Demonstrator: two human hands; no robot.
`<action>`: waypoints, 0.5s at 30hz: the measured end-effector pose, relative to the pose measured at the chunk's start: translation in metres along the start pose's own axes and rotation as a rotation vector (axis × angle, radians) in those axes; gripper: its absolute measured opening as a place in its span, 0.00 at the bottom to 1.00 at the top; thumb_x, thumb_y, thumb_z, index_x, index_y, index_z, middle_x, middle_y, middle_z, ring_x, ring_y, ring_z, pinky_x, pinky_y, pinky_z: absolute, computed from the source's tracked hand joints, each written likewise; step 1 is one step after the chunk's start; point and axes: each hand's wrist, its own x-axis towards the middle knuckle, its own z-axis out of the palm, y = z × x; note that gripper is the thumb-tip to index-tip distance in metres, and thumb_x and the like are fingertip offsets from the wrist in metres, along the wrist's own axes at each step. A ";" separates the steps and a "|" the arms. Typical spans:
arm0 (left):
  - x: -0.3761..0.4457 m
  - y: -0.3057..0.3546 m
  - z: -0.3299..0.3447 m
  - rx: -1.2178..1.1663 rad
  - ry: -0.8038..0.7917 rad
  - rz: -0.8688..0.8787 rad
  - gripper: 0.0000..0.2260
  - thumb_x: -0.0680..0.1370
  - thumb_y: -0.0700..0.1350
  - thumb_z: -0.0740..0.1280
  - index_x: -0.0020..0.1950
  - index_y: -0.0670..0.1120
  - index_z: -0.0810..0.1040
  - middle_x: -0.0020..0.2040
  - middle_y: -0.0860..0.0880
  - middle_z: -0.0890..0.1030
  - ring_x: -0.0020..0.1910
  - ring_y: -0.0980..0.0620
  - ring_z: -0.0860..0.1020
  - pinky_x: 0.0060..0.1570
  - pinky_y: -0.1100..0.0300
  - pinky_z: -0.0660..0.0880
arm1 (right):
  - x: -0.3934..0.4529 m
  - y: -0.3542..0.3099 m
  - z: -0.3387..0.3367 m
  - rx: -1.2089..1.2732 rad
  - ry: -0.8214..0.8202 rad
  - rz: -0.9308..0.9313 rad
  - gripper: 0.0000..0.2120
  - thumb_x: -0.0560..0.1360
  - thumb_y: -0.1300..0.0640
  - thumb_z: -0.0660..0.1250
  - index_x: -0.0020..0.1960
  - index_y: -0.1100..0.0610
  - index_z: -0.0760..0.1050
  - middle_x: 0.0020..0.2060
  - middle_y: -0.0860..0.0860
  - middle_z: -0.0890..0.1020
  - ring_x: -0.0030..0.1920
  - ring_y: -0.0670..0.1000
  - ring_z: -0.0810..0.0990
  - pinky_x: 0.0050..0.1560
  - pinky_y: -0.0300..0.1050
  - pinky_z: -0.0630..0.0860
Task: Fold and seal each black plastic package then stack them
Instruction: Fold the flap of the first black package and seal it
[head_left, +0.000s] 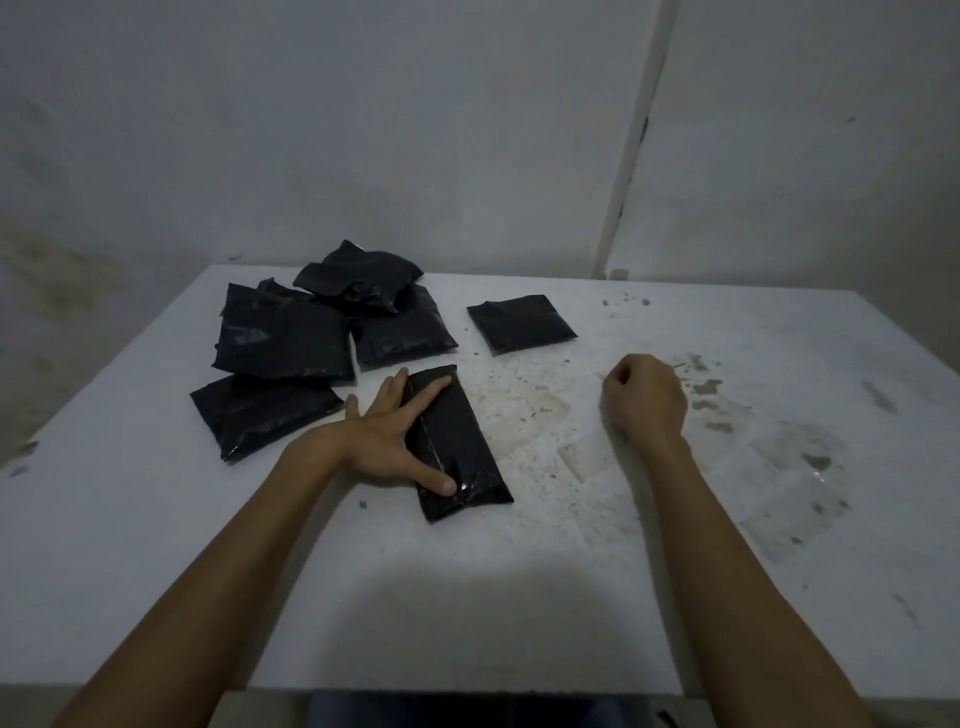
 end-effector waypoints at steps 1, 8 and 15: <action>0.000 0.000 0.000 0.001 0.001 0.000 0.61 0.64 0.71 0.77 0.78 0.70 0.31 0.81 0.48 0.26 0.80 0.48 0.28 0.76 0.37 0.28 | 0.000 0.000 -0.001 0.008 0.023 -0.010 0.09 0.80 0.62 0.64 0.43 0.59 0.79 0.40 0.54 0.81 0.40 0.54 0.78 0.41 0.45 0.71; 0.003 -0.003 0.003 0.002 0.006 0.014 0.61 0.63 0.73 0.76 0.78 0.70 0.31 0.81 0.48 0.26 0.80 0.48 0.28 0.75 0.37 0.28 | -0.005 -0.016 -0.028 0.223 0.155 -0.102 0.05 0.81 0.56 0.69 0.52 0.57 0.82 0.51 0.54 0.78 0.44 0.49 0.76 0.43 0.42 0.68; -0.002 -0.002 0.003 -0.015 0.022 0.017 0.60 0.65 0.71 0.76 0.78 0.70 0.31 0.81 0.49 0.26 0.80 0.48 0.28 0.76 0.37 0.28 | -0.024 -0.071 -0.041 0.689 -0.077 -0.187 0.03 0.81 0.58 0.70 0.48 0.54 0.81 0.33 0.53 0.83 0.26 0.46 0.79 0.28 0.38 0.75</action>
